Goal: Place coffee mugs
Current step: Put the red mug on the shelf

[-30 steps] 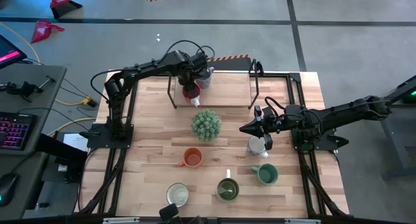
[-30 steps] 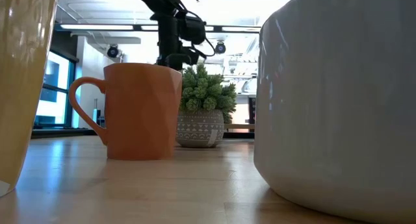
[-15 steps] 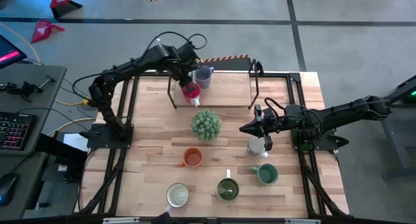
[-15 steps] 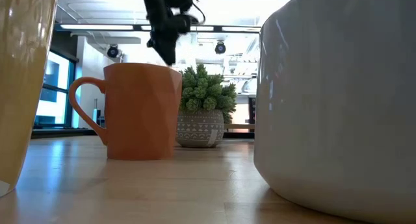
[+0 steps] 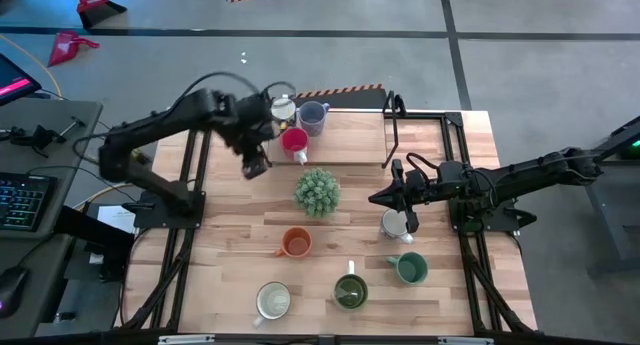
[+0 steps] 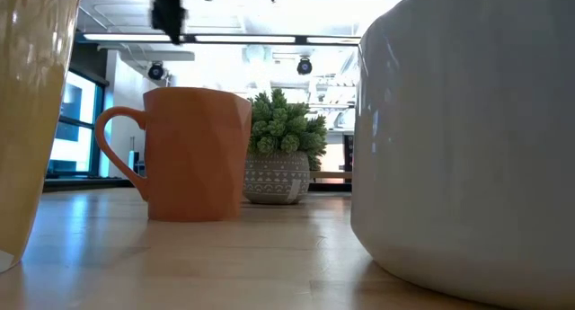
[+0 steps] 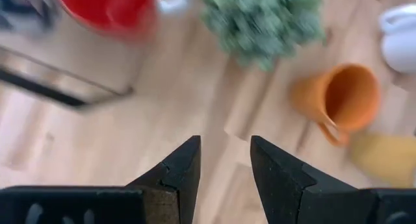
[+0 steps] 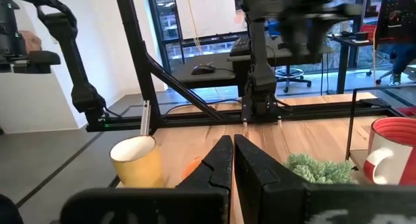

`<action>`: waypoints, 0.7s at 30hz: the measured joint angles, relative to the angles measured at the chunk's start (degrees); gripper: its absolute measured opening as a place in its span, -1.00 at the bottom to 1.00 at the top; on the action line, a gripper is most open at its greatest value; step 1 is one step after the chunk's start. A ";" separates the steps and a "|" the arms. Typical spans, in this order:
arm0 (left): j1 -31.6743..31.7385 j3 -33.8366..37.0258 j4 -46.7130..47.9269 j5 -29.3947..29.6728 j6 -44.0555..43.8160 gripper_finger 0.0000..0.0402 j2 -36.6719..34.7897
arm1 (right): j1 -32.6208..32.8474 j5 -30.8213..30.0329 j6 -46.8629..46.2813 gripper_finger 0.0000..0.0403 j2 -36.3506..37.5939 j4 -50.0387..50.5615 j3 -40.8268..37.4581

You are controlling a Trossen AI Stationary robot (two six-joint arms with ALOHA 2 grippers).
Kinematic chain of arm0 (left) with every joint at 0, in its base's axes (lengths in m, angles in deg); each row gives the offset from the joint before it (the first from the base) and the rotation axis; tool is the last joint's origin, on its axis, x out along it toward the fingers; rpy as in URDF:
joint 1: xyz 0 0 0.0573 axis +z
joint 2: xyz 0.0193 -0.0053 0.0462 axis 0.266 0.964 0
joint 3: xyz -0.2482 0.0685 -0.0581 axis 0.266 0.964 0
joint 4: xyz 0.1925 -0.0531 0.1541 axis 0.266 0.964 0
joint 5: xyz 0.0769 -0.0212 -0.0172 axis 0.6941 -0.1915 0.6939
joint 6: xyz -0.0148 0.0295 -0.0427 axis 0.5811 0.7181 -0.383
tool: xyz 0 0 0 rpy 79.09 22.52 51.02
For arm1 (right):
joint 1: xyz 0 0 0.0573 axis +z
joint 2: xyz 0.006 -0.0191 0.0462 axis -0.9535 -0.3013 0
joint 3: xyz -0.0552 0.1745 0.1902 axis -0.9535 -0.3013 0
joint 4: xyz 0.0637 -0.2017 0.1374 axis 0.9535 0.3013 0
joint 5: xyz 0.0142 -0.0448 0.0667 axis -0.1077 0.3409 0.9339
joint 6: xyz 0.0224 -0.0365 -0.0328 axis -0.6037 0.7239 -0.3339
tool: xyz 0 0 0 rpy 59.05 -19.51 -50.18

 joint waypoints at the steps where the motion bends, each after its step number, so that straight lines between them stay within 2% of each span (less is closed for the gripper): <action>1: -1.70 2.05 -0.27 -0.04 -2.05 -0.38 -2.26 | 0.00 0.00 0.00 -1.00 0.00 0.02 0.00; 4: -7.44 8.01 -3.42 -0.12 -10.05 -0.38 -8.85 | 0.00 0.00 0.01 -1.00 0.00 0.00 0.00; 7: -14.70 14.32 -12.14 0.54 -18.95 -0.39 -15.50 | -0.29 0.00 0.96 -1.00 0.00 -0.21 0.00; 13: -29.20 29.48 -31.51 10.12 -32.20 -0.39 -25.91 | -2.71 3.22 1.05 -1.00 0.00 -2.41 -0.02; 17: -36.36 39.92 -41.81 15.46 -38.34 -0.39 -29.33 | -4.93 3.88 1.05 -1.00 -0.12 -1.57 1.10; 21: -41.52 49.11 -55.83 18.76 -41.28 -0.40 -29.66 | -7.84 3.87 1.62 -1.00 -2.20 8.67 8.01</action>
